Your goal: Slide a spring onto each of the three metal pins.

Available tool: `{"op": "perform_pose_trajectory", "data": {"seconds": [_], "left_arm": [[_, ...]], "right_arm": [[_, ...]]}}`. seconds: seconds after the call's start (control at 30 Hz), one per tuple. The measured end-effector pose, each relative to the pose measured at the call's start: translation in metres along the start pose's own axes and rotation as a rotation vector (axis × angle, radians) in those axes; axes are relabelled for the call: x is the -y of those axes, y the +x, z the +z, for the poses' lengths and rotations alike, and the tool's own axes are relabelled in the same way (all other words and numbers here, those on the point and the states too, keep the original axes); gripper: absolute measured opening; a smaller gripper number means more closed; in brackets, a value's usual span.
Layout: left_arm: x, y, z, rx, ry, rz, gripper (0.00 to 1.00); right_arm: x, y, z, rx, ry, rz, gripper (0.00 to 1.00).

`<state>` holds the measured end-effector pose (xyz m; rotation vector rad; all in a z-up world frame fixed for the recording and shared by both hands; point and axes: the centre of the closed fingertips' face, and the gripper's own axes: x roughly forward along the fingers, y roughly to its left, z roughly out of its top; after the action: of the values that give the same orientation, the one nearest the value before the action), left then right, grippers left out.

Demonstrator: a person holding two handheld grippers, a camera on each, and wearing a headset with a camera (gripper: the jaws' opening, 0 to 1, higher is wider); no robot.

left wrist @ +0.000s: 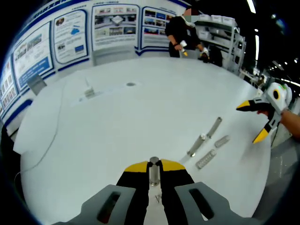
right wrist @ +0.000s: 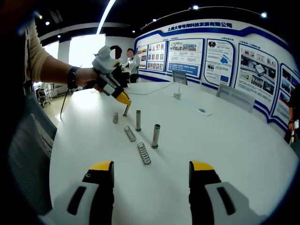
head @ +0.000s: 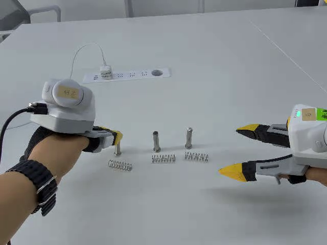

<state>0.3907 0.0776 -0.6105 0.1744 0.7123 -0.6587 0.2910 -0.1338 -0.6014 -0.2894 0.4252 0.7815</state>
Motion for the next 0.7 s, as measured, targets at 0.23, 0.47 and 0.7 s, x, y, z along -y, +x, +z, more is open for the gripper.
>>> {"op": "perform_pose_trajectory", "data": {"seconds": [0.23, 0.47, 0.7], "left_arm": [[-0.0003, -0.0014, 0.0002, 0.041, -0.019, -0.006, 0.07], [0.0008, -0.0018, 0.0007, 0.068, -0.034, -0.010, 0.07], [0.0009, -0.0028, -0.0014, 0.068, -0.022, -0.011, 0.08]], "right_arm": [[0.0000, 0.0003, -0.0002, 0.000, 0.003, 0.000, 0.66], [0.0002, 0.0014, -0.0015, -0.004, 0.003, 0.002, 0.66], [-0.0008, 0.0018, -0.0007, -0.003, 0.003, 0.005, 0.66]]}}
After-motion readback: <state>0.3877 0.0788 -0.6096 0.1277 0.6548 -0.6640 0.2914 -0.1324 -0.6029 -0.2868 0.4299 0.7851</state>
